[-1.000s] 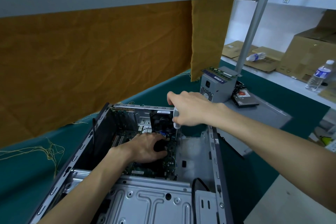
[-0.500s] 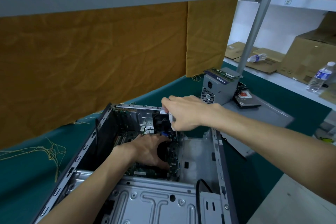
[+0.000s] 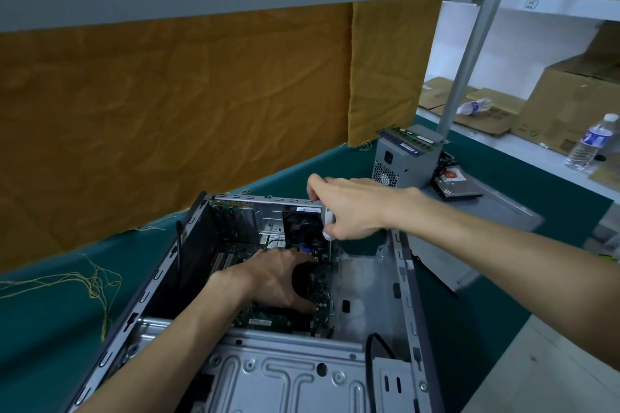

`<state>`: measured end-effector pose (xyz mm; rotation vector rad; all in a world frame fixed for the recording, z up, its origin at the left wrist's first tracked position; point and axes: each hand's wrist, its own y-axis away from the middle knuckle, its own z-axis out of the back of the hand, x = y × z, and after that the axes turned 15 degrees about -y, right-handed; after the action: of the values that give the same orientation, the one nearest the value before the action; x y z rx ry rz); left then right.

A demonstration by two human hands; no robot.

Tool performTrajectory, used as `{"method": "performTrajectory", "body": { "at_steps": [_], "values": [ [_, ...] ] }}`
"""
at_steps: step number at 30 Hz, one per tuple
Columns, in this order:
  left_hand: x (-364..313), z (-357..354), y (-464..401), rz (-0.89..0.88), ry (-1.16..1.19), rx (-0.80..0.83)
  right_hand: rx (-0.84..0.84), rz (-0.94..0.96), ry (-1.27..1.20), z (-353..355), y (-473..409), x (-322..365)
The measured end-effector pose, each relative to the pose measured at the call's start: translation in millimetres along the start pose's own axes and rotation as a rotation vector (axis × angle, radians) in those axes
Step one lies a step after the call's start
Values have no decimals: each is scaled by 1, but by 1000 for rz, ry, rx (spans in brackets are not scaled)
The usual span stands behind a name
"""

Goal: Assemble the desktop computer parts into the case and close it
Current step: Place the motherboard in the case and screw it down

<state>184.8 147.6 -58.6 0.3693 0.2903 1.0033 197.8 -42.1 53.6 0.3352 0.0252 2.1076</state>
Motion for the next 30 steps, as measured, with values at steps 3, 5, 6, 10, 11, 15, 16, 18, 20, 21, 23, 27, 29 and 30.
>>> {"method": "performTrajectory", "body": {
  "at_steps": [3,5,6,10,11,15,16,18,20,21,23,27,29,30],
  "values": [
    [-1,0,1,-3,0,-8,-118,38,173,-6,-1,2],
    [-2,0,1,-2,1,-13,-87,18,169,-4,-2,2],
    [-2,0,1,0,-2,-17,-24,7,88,-1,-2,2],
    [-3,2,3,-4,-8,-25,-89,33,133,-4,-2,5],
    [-3,2,3,-4,-6,-26,-113,20,181,-5,-2,4],
    [-4,1,2,6,-16,-33,22,3,-18,-1,1,3],
    [-4,1,2,4,-17,-32,-18,28,35,-3,1,3],
    [-4,3,3,-1,-21,-31,-122,37,168,-8,1,4],
    [-5,3,4,2,-25,-31,-66,-6,93,-4,1,1],
    [-5,3,3,5,-31,-31,18,-32,-1,0,2,0],
    [-5,3,3,7,-45,-25,74,-29,-55,1,2,-1],
    [-3,3,3,-4,-30,16,-3,-41,86,0,1,-1],
    [-1,1,3,-6,-23,32,111,-63,-23,7,2,-1],
    [0,1,3,-6,-24,38,127,-51,-47,9,2,0]
  ]
}}
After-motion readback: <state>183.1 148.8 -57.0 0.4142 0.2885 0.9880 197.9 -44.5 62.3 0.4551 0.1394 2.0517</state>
